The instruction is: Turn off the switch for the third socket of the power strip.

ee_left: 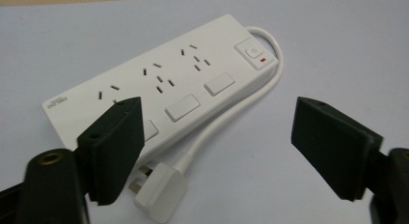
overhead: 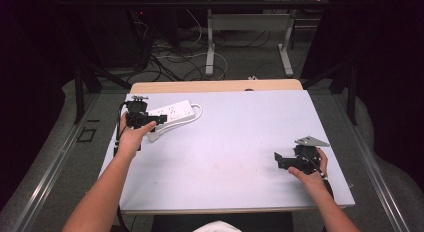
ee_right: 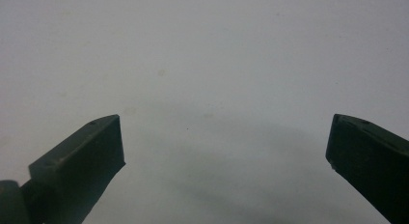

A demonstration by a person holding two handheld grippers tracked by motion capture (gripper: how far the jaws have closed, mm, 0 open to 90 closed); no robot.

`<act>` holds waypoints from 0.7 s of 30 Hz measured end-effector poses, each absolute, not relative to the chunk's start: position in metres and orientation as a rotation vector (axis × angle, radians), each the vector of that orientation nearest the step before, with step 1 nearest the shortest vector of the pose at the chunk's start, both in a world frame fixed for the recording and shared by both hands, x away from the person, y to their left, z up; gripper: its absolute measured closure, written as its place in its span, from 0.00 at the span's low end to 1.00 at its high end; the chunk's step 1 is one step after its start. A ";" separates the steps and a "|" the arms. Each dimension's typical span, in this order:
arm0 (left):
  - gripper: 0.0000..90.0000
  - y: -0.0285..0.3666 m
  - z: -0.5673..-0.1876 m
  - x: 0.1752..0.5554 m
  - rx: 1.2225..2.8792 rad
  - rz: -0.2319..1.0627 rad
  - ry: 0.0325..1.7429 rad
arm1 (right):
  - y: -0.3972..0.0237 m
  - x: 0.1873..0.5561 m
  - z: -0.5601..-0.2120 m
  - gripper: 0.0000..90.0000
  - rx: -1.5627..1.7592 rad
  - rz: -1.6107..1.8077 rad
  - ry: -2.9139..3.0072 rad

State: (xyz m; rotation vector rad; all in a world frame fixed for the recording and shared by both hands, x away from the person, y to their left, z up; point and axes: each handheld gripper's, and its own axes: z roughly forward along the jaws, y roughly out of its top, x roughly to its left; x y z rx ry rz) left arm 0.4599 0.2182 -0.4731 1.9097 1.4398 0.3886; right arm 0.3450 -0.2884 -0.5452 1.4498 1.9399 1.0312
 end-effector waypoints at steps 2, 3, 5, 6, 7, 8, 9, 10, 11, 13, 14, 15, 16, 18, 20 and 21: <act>0.18 0.215 -0.473 0.457 1.925 0.378 1.430 | -0.288 0.345 -0.545 0.00 1.449 1.030 1.932; 0.18 0.213 -0.473 0.456 1.926 0.382 1.423 | -0.288 0.345 -0.545 0.00 1.449 1.031 1.937; 0.16 0.209 -0.472 0.454 1.932 0.383 1.415 | -0.288 0.345 -0.545 0.00 1.450 1.032 1.942; 0.14 0.208 -0.472 0.452 1.937 0.387 1.404 | -0.288 0.345 -0.545 0.00 1.449 1.032 1.942; 0.13 0.206 -0.471 0.450 1.944 0.389 1.392 | -0.288 0.345 -0.545 0.00 1.449 1.031 1.938; 0.12 0.204 -0.470 0.449 1.941 0.386 1.386 | -0.288 0.345 -0.545 0.00 1.449 1.031 1.932; 0.11 0.203 -0.470 0.447 1.939 0.380 1.382 | -0.288 0.345 -0.545 0.00 1.446 1.030 1.933; 0.10 0.201 -0.471 0.446 1.926 0.390 1.373 | -0.288 0.345 -0.545 0.00 1.450 1.031 1.940; 0.09 0.201 -0.470 0.444 1.935 0.374 1.365 | -0.288 0.345 -0.545 0.00 1.450 1.032 1.942; 0.08 0.198 -0.470 0.442 1.918 0.369 1.356 | -0.288 0.345 -0.546 0.00 1.450 1.030 1.934; 0.07 0.198 -0.470 0.441 1.919 0.373 1.352 | -0.288 0.345 -0.546 0.00 1.450 1.031 1.933; 0.06 0.197 -0.470 0.440 1.911 0.370 1.349 | -0.288 0.345 -0.546 0.00 1.450 1.031 1.933; 0.05 0.196 -0.470 0.438 1.906 0.359 1.350 | -0.288 0.345 -0.545 0.00 1.449 1.031 1.933; 0.03 0.196 -0.470 0.436 1.906 0.324 1.350 | -0.288 0.345 -0.545 0.00 1.450 1.032 1.940; 0.01 0.195 -0.471 0.435 1.907 0.316 1.351 | -0.288 0.345 -0.545 0.00 1.450 1.033 1.942; 0.01 0.195 -0.472 0.434 1.908 0.312 1.356 | -0.288 0.345 -0.546 0.00 1.451 1.031 1.938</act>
